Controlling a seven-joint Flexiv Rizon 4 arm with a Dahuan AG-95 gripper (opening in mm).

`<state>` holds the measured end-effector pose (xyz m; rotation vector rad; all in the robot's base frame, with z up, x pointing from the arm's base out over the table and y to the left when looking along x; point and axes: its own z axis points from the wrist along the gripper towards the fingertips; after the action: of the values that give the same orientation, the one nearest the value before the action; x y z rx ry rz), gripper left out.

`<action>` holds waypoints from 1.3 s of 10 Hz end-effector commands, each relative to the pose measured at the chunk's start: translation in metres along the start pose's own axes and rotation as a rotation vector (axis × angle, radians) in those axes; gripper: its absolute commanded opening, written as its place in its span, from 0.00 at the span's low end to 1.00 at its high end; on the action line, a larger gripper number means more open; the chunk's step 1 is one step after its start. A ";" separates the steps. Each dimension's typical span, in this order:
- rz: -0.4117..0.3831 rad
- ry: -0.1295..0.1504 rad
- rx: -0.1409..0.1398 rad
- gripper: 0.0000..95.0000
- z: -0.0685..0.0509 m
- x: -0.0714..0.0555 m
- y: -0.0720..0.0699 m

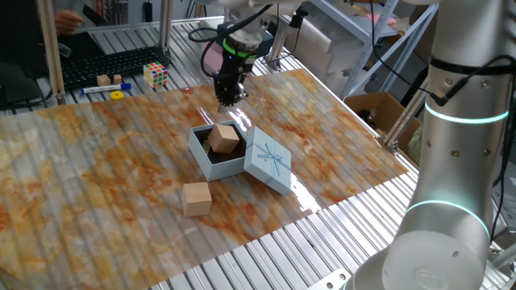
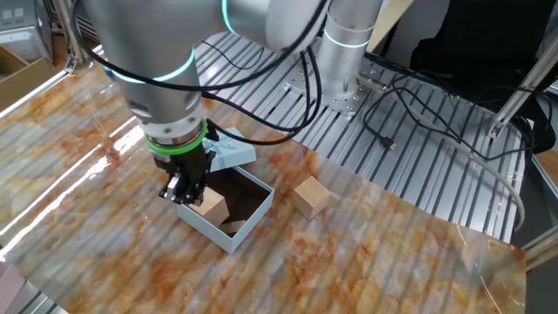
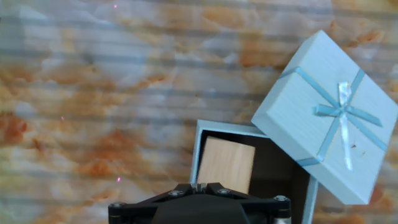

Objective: Take everything out of the gift box

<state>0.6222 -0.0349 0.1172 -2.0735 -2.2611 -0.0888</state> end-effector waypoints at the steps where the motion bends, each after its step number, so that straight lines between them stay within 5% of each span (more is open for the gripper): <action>1: -0.023 -0.011 -0.011 0.00 -0.002 0.001 -0.004; 7: -0.046 -0.060 0.000 0.00 -0.002 0.001 -0.004; 13: -0.084 -0.034 0.003 0.00 -0.002 0.001 -0.004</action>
<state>0.6201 -0.0354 0.1190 -2.0082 -2.3350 -0.0455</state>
